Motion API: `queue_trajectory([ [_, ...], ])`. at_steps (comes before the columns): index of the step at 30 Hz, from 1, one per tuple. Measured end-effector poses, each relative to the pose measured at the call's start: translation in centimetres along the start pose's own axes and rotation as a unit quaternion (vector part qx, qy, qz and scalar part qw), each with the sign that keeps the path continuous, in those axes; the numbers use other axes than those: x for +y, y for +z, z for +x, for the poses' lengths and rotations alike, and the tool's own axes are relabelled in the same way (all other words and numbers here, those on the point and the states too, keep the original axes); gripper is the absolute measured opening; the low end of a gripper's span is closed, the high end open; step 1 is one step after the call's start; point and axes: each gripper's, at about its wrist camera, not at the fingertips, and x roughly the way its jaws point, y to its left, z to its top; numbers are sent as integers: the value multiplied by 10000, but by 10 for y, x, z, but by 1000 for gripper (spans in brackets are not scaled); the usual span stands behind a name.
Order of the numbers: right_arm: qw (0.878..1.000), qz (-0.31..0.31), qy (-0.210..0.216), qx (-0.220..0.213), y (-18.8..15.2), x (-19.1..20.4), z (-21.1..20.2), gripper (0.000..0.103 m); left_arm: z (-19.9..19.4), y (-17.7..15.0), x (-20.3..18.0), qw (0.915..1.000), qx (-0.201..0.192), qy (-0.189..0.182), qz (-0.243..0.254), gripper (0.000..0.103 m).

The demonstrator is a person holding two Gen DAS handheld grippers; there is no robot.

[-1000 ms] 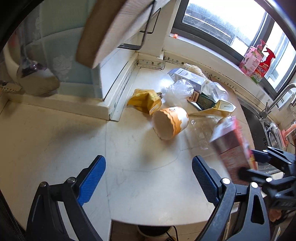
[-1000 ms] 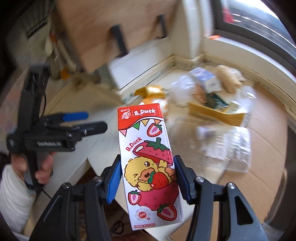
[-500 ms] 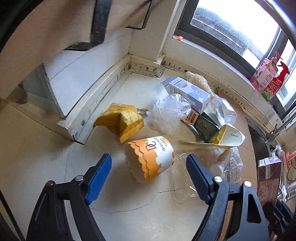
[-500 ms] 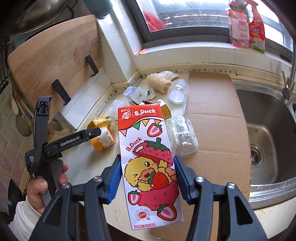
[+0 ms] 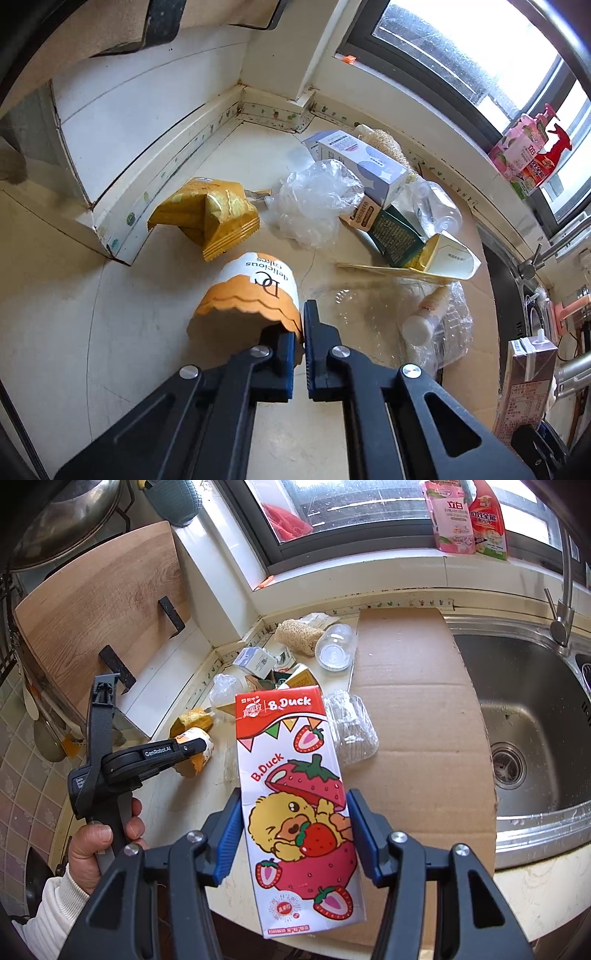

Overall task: Collect trash
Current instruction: 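Grasp the orange-white paper cup with the left gripper while the right holds the carton, then lower both tools over the floor bin and open both grippers to drop items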

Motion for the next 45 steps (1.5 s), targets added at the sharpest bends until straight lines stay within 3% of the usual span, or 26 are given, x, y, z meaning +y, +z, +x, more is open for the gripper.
queue_trajectory([
  [11,9991,-40,418,99,-37,11,-25,54,-104,-55,-16,9987,-309,-85,396,2],
  [19,9965,-334,736,236,-81,18,-71,54,-169,-135,-35,9976,-282,-102,631,2],
  [24,9949,-464,786,419,-121,12,-94,55,-188,-192,-56,9960,-111,-161,867,2],
  [35,9911,-350,793,1008,-202,-16,-90,55,-158,-292,-66,9929,673,-110,977,2],
  [45,9794,113,691,1893,-276,-48,-17,55,-83,-354,-29,9872,1400,-14,768,2],
])
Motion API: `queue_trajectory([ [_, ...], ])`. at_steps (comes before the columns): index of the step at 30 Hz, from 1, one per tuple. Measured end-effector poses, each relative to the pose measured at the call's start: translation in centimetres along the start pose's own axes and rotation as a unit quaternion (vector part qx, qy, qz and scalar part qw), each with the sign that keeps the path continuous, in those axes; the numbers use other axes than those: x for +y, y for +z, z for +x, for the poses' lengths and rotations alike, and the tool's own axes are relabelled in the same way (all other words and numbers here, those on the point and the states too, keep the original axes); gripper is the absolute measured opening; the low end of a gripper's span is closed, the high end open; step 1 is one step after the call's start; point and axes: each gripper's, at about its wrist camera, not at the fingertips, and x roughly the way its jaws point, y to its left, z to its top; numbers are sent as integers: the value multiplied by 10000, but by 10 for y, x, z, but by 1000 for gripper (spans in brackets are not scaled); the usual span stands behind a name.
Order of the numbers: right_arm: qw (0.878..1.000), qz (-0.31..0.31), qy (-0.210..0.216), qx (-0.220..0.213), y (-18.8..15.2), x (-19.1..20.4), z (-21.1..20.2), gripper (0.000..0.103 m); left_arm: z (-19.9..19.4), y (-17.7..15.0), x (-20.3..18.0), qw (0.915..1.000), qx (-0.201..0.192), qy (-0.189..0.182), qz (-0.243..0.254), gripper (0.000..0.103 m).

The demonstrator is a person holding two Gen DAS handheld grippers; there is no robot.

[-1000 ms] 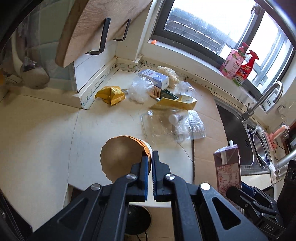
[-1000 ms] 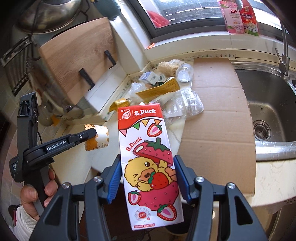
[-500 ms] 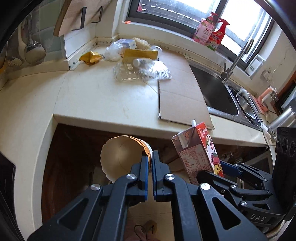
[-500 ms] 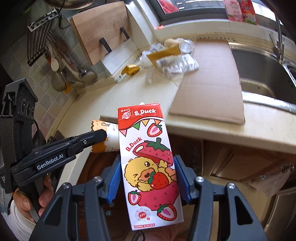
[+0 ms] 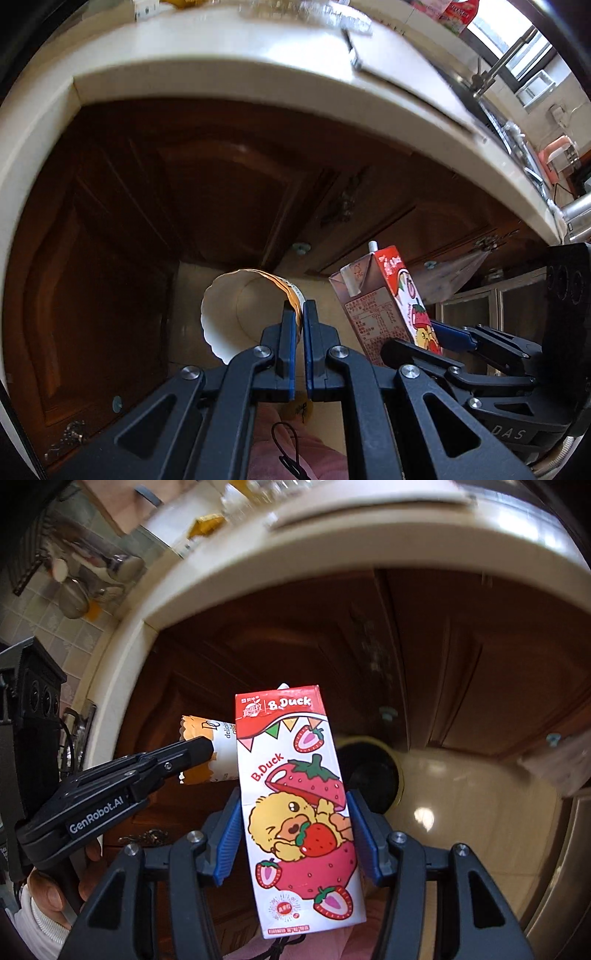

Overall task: Collect trash
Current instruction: 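Lower both tools over the floor bin and open both grippers to drop items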

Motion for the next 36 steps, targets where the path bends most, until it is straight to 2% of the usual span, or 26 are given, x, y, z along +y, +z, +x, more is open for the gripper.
queue_trajectory([
  [11,9934,859,-51,762,-27,-44,103,55,93,-21,24,9981,614,-55,79,2],
  [21,9826,1367,-239,1232,-46,-78,156,55,175,-28,46,9925,1215,-146,-49,2],
  [28,9714,1683,-400,1627,-48,-92,187,55,211,-32,57,9885,1511,-109,6,2],
  [31,9685,1755,-462,1706,-46,-96,197,55,221,-28,57,9879,1544,1,129,7],
  [36,9643,1809,-565,1849,-35,-92,220,55,220,-21,64,9890,1453,204,170,25],
])
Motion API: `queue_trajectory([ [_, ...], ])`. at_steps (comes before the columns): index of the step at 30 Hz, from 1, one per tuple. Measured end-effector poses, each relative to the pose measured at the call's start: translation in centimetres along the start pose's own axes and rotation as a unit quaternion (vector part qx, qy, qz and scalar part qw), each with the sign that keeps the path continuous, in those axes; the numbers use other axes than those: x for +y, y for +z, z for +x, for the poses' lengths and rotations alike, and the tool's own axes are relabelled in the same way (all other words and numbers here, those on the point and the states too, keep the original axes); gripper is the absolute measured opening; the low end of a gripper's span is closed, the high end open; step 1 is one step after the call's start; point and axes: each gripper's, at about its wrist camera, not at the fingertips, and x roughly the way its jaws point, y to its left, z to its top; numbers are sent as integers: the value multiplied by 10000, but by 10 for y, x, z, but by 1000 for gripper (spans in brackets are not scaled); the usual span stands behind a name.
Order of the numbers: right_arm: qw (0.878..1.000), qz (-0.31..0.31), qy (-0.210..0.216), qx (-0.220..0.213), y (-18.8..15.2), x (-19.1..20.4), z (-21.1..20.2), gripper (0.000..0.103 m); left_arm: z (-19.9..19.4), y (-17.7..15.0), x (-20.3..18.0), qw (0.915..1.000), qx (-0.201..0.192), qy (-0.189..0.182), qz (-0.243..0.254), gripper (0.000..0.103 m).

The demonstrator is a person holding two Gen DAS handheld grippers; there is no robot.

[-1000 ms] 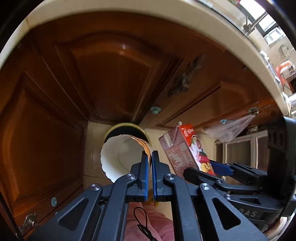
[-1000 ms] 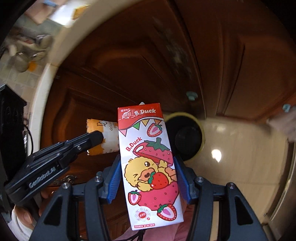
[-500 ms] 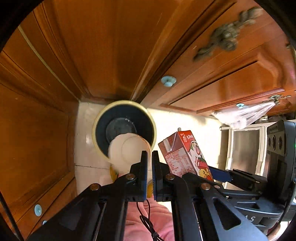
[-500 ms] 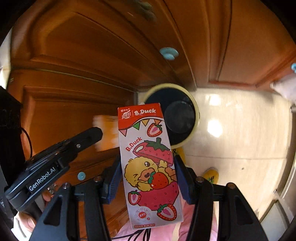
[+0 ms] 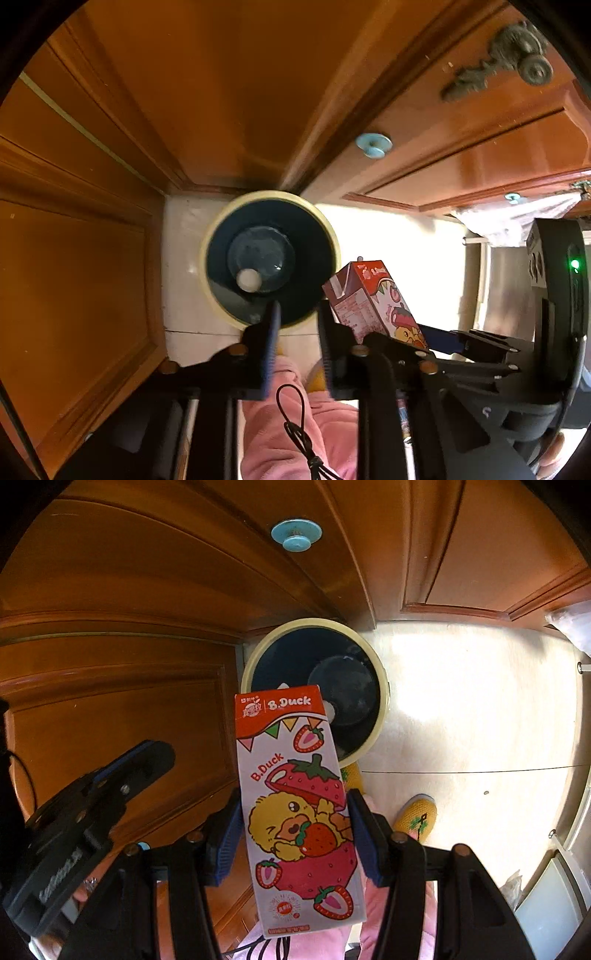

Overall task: Collect trash
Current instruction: 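Lower both tools over the floor bin and open both grippers to drop items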

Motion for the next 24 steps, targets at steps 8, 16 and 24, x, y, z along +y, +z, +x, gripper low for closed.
queue_trajectory([
  [8,10000,-31,-70,-10,16,11,3,56,-11,6,27,9995,-99,208,-231,44],
  [16,9993,-134,81,-349,12,14,-12,67,-22,9,42,9981,-224,264,-501,46],
  [24,9986,-248,58,-460,-4,14,-22,67,-29,4,35,9977,-322,313,-514,46],
])
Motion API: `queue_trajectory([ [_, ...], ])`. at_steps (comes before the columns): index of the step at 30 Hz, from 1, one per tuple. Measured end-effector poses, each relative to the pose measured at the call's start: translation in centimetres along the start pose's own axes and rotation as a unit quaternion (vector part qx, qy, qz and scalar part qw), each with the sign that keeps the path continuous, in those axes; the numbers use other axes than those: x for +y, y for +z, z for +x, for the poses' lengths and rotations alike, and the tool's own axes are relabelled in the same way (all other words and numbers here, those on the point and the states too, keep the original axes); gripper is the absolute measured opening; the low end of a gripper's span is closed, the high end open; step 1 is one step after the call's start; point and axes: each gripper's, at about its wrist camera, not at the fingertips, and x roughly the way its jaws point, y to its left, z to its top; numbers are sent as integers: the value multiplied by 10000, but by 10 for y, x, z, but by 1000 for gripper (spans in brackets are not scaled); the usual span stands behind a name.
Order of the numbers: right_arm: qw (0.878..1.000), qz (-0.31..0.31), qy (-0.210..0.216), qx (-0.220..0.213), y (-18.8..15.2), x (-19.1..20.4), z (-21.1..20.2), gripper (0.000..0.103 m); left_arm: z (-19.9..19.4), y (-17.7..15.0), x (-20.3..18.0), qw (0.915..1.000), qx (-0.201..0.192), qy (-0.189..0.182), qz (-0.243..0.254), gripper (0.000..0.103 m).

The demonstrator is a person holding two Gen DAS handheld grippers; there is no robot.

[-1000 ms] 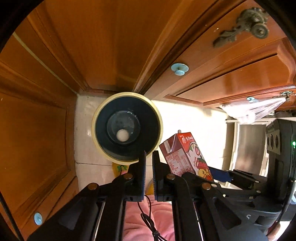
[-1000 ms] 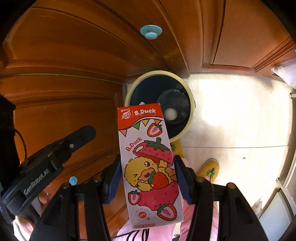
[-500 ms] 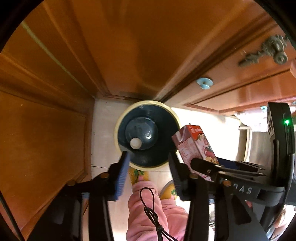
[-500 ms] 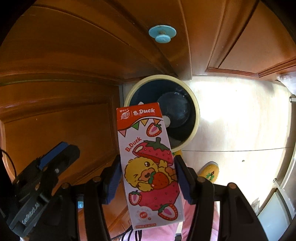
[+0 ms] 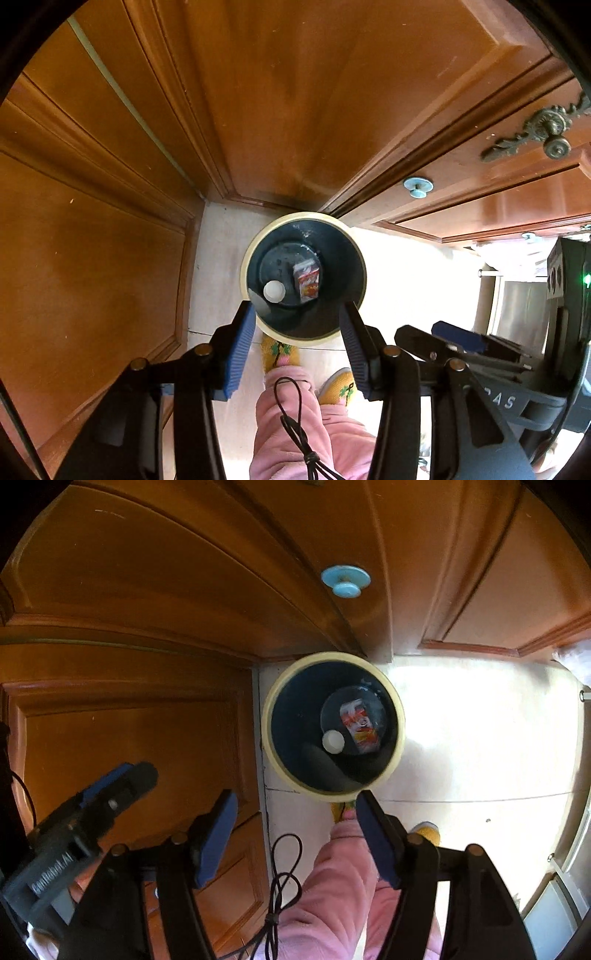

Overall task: Collect trash
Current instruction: 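Lower both tools over the floor bin and open both grippers to drop items, then raise both tools back toward the counter trash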

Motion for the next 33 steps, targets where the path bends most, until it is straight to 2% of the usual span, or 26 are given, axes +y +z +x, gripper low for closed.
queue_trajectory([
  [10,9999,63,-102,19,-44,-24,-35,67,-21,-18,-4,9999,-114,72,-91,51],
  [18,9998,74,-98,-151,-70,-36,-69,67,-58,-40,-9,9995,-273,109,-147,53],
  [26,9980,-50,-3,-633,-84,-33,-137,67,-131,-50,-28,9971,-752,110,0,59],
  [33,9896,-219,193,-1410,-81,-19,-206,67,-219,-39,-43,9872,-1563,273,179,65],
])
